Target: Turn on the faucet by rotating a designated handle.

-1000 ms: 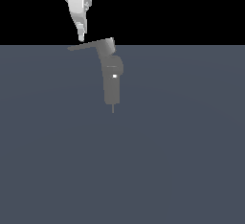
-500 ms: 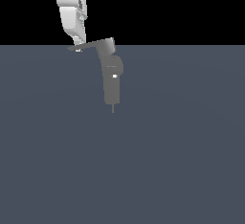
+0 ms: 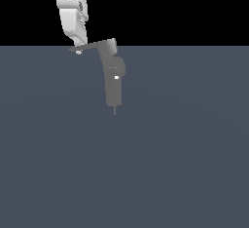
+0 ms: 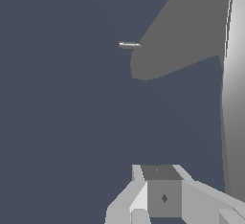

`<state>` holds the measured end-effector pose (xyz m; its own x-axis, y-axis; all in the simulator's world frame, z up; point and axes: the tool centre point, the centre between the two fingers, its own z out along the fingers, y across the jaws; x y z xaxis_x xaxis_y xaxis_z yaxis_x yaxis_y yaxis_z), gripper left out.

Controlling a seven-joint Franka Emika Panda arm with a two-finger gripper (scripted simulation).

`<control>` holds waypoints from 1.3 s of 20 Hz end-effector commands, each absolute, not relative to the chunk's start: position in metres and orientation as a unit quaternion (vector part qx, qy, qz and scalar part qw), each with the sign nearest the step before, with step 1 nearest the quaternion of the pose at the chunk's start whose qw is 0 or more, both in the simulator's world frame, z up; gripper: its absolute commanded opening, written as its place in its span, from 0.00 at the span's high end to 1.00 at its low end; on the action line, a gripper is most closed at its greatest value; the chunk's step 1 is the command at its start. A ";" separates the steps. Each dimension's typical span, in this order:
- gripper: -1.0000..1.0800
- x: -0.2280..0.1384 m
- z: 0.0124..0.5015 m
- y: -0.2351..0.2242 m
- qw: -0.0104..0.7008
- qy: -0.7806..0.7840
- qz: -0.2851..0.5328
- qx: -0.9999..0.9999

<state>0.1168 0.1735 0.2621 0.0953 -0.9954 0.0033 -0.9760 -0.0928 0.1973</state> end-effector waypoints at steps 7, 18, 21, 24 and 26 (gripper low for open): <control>1.00 0.102 0.265 0.173 0.074 -0.669 -0.065 0.736; 1.00 0.080 0.270 0.171 0.074 -0.669 -0.065 0.736; 1.00 0.074 0.271 0.171 0.074 -0.669 -0.065 0.736; 1.00 0.067 0.272 0.171 0.074 -0.669 -0.065 0.736; 1.00 0.063 0.273 0.170 0.074 -0.669 -0.065 0.736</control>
